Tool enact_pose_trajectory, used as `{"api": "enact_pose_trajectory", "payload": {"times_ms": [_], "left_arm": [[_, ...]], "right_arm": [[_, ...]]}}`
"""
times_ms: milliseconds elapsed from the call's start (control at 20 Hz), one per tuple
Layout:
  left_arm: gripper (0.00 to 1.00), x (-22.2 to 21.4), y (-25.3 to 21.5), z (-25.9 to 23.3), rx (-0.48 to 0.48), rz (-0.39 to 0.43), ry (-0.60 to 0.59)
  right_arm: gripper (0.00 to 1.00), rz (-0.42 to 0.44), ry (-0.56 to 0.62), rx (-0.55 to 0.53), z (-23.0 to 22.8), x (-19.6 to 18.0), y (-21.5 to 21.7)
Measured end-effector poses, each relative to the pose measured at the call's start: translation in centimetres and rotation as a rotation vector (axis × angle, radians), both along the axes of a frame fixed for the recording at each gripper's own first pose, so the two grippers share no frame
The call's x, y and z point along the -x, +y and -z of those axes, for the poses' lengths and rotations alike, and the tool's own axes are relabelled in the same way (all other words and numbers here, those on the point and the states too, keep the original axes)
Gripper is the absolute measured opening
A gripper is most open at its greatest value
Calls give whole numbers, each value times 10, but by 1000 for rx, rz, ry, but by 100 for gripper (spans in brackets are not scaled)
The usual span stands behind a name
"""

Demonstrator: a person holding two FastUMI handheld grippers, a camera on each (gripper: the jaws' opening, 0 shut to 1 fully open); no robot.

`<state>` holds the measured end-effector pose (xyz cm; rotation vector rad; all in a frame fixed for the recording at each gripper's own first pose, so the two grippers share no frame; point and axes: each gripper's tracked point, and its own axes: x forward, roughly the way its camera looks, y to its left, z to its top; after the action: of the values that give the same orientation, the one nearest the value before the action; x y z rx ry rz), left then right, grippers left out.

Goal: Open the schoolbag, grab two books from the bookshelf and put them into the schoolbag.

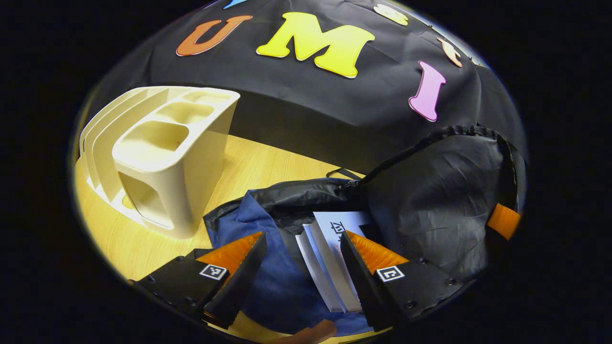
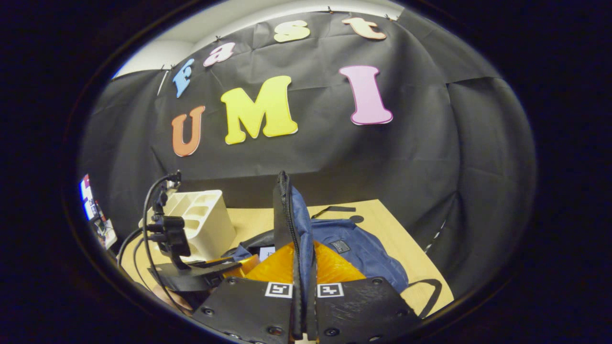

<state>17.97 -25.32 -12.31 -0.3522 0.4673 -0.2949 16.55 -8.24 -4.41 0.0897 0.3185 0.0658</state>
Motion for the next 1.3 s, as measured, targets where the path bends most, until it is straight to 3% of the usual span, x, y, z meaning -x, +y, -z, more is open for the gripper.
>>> {"api": "enact_pose_trajectory", "payload": {"times_ms": [250, 350, 500, 550, 700, 800, 850, 950, 1000, 1300], "left_arm": [[97, 14, 30, -12, -42, -28, -60], [97, 22, 46, -18, -79, -46, -99], [98, 38, 71, -23, -112, -64, -139], [97, 45, 78, -24, -117, -72, -143], [98, 68, 106, -33, -125, -92, -150], [98, 83, 121, -40, -154, -111, -185], [98, 91, 128, -43, -166, -120, -198], [97, 103, 140, -46, -170, -137, -221], [97, 108, 147, -49, -173, -146, -235], [99, 147, 191, -80, -269, -221, -339]], "right_arm": [[6, 31, 28, 19, 14, 3, 5], [16, 41, 35, 41, 21, 7, 6], [18, 54, 61, 60, 34, 17, 11], [28, 64, 69, 74, 38, 22, 11], [37, 99, 65, 135, 43, 35, 10], [57, 119, 57, 148, 44, 44, 11], [61, 122, 56, 153, 44, 49, 12], [63, 131, 59, 158, 46, 58, 12], [57, 138, 58, 154, 46, 60, 12], [58, 103, 2, 125, 33, 95, 26]]}}
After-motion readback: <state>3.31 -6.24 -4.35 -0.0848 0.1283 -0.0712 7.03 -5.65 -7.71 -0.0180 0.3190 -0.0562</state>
